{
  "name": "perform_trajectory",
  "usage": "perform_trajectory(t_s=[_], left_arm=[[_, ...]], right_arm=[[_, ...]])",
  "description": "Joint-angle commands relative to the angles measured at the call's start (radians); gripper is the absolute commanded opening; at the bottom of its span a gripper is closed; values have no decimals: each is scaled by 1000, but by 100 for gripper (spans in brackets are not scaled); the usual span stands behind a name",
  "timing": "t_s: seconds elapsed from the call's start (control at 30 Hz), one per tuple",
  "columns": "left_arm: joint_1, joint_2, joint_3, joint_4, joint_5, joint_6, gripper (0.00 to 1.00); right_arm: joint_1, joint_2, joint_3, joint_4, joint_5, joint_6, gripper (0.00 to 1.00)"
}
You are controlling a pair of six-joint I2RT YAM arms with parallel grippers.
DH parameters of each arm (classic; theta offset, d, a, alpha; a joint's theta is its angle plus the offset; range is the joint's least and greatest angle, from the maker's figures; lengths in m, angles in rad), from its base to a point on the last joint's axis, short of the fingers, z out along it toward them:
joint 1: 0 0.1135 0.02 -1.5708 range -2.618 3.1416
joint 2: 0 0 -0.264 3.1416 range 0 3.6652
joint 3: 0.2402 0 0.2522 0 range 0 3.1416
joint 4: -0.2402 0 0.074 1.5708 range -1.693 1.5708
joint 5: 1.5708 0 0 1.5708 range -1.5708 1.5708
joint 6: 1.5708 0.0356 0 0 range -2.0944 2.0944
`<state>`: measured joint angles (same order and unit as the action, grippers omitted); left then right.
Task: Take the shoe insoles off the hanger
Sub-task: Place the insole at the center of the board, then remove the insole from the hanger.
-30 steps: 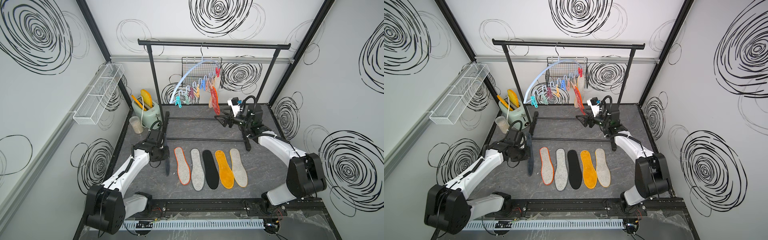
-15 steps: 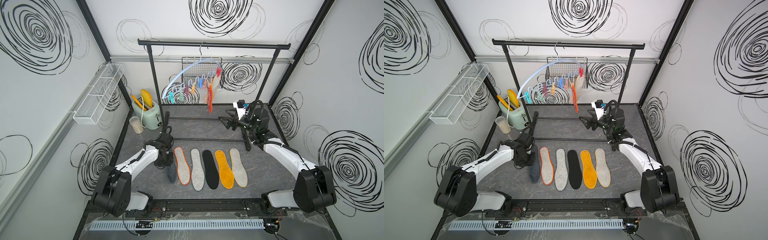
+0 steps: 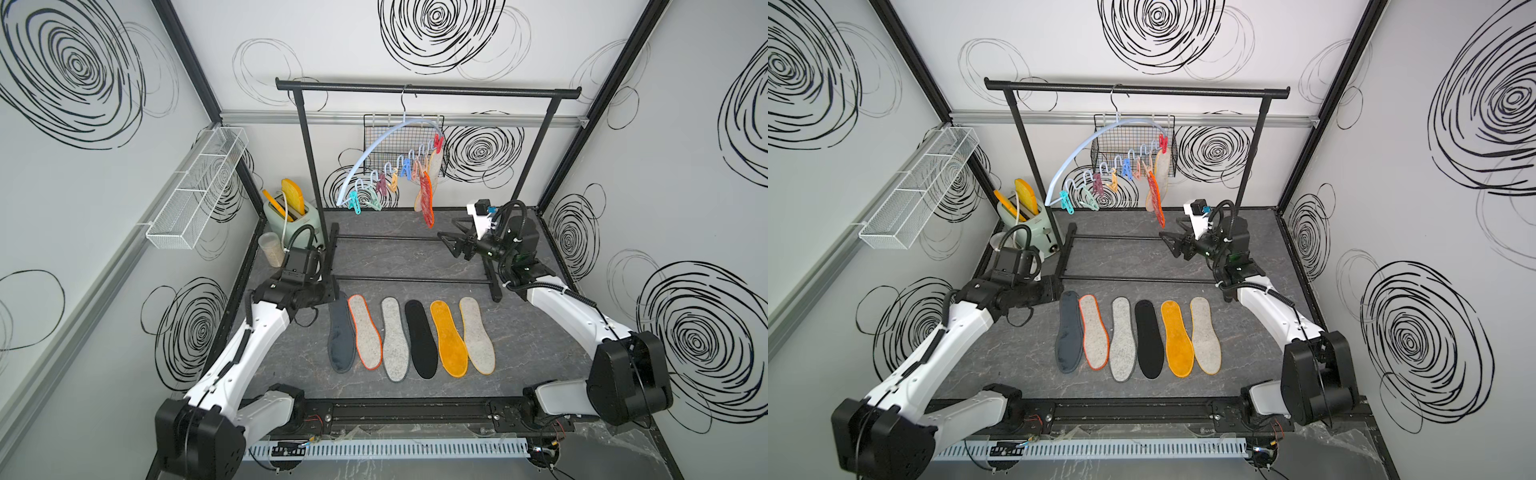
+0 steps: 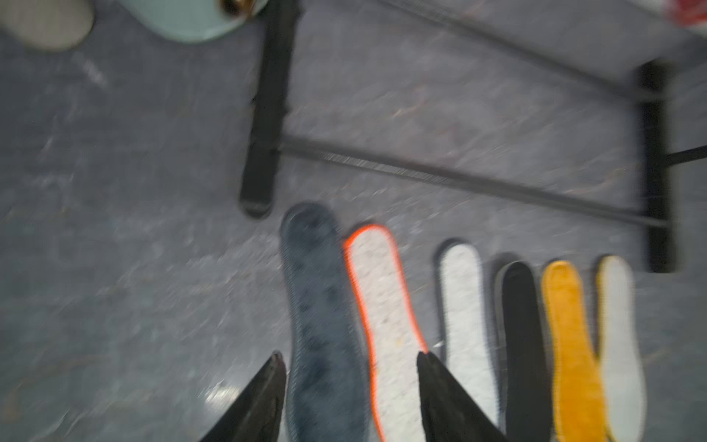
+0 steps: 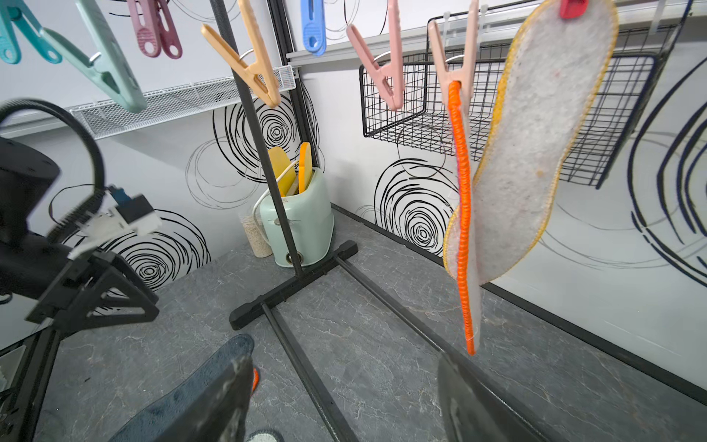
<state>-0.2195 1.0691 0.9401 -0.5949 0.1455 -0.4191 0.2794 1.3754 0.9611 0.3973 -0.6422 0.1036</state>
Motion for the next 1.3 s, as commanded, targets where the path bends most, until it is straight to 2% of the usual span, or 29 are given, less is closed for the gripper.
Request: perform_trajectory(t_s=[0.0,0.03,0.17,0.23,0.33,0.4,0.53,0.6,0.97,1.27], left_arm=[[-77,-41,-61,438,135,-33,64],[-119,-31,-73,547,99,-35,69],[-236,126,-71,907,50,-31,73],[-292,254,11,981,13,-36,75],[-379,413,154,1004,-52,44,77],[-401,507,229,1044,-82,57,79],[-403,649,281,1244,-111,26,84],[-406,711,308,1311,-164,8,85],[-452,990,527,1402,-510,39,85],[-444,1160,717,1333,-606,56,83]], right_arm=[[-12,-29,11,25,32,20,77],[-17,-38,19,11,50,23,77],[-33,-77,19,9,129,54,77],[-44,-96,13,14,171,83,77],[-64,-113,7,26,186,105,77],[-77,-122,7,25,202,114,77],[-96,-121,8,24,217,130,77],[-106,-116,10,28,211,141,77],[-120,-49,58,26,193,163,77],[-140,3,73,42,166,175,76]])
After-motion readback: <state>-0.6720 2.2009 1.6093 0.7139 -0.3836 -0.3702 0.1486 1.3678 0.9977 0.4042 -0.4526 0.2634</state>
